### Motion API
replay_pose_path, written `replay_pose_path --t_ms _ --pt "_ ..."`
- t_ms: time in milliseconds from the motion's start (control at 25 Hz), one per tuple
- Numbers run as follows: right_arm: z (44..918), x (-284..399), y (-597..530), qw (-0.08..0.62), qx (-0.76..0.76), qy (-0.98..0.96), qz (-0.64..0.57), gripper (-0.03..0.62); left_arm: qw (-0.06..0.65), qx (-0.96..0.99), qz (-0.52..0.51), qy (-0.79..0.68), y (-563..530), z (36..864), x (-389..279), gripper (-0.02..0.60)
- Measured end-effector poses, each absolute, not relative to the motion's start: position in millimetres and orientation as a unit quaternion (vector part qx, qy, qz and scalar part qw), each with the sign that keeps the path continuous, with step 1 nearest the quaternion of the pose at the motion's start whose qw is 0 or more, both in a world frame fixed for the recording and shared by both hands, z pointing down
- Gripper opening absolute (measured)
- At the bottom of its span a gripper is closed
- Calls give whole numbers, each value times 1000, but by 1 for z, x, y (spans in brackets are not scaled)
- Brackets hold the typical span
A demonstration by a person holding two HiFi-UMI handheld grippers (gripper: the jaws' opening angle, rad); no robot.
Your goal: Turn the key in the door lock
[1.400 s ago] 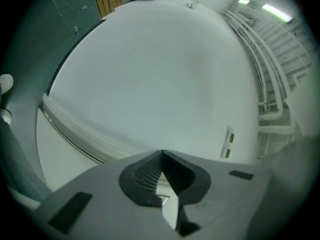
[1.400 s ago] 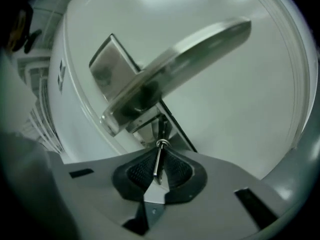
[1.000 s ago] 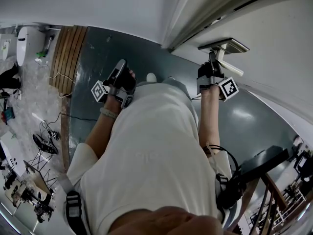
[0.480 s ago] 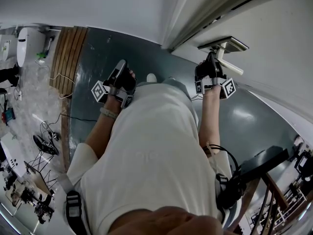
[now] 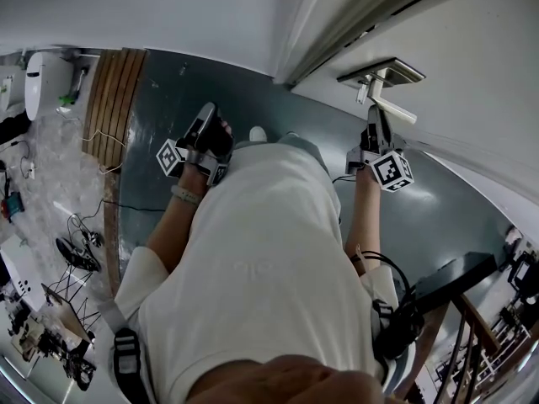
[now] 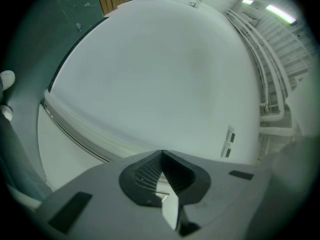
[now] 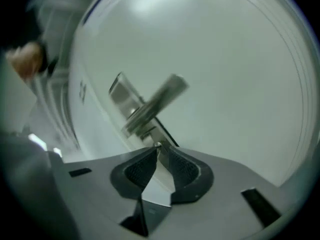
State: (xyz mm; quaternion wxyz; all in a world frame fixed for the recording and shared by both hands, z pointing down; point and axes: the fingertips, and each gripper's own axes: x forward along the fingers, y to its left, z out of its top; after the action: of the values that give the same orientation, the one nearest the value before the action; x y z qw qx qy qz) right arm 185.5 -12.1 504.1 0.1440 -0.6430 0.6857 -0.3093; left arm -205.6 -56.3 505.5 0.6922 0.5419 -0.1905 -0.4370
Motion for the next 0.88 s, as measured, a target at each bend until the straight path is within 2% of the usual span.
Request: replay_pose_path --t_ms 160,200,280,360,440,880 --pt "511 156 -1 -240 -658 713 -38 87 696 544 -432 -184 -57 506 -200 8" --pt "513 150 0 -308 -648 696 23 87 697 543 -431 -184 -57 508 -199 8" --pt "516 138 -3 -399 -624 661 118 87 697 542 -431 -184 -58 509 -197 8" --pt "518 131 -10 -444 -608 637 165 87 697 543 -431 -184 -58 509 -197 8" --pt "523 130 -19 -461 -605 625 175 88 697 543 -431 -185 -57 509 -198 8" --pt "522 143 -53 -452 -652 584 173 75 690 541 -440 -196 -53 509 -210 8"
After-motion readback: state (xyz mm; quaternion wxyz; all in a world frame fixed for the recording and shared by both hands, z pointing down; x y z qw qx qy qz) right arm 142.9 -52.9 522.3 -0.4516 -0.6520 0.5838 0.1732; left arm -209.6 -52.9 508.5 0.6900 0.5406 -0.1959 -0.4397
